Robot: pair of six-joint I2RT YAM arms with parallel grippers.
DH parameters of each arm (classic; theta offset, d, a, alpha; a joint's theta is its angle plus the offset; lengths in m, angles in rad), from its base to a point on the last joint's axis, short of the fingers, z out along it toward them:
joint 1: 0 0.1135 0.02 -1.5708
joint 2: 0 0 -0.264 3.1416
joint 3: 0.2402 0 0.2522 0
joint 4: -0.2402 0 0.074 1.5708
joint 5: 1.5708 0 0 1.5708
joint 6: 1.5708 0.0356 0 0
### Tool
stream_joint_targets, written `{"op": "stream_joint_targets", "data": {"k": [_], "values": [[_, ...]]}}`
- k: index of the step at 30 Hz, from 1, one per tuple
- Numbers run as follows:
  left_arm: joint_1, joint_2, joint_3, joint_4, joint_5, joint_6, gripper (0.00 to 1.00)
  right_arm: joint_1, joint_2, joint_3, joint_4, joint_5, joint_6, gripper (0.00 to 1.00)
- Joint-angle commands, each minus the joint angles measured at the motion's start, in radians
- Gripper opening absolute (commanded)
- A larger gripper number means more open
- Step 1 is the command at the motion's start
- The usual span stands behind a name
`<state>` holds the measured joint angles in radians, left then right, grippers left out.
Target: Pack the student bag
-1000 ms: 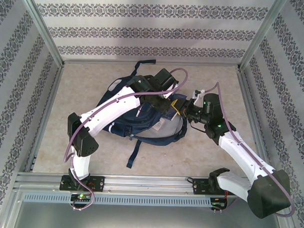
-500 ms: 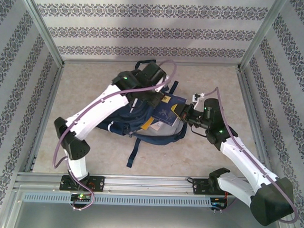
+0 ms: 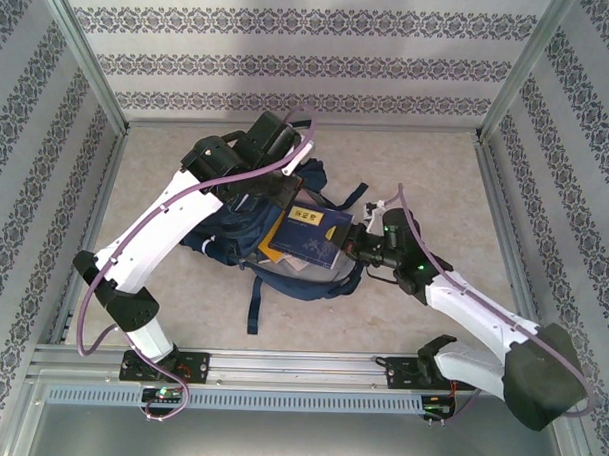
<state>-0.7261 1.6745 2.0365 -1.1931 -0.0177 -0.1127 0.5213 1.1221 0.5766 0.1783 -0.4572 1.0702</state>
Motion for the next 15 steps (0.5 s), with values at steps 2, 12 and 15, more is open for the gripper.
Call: {"op": "stream_joint_targets", "data": {"k": [2,12,15], "values": [[0.005,-0.048,0.014,0.103,0.029,-0.026,0.0,0.06,0.093,0.072,0.14,0.112,0.088,0.0],[0.015,-0.027,-0.024,0.164,0.102,-0.071,0.0,0.238,0.597,0.411,0.274,0.248,0.17,0.12],[0.04,-0.024,-0.048,0.192,0.141,-0.094,0.0,0.254,0.743,0.485,0.355,0.26,0.21,0.23]]}}
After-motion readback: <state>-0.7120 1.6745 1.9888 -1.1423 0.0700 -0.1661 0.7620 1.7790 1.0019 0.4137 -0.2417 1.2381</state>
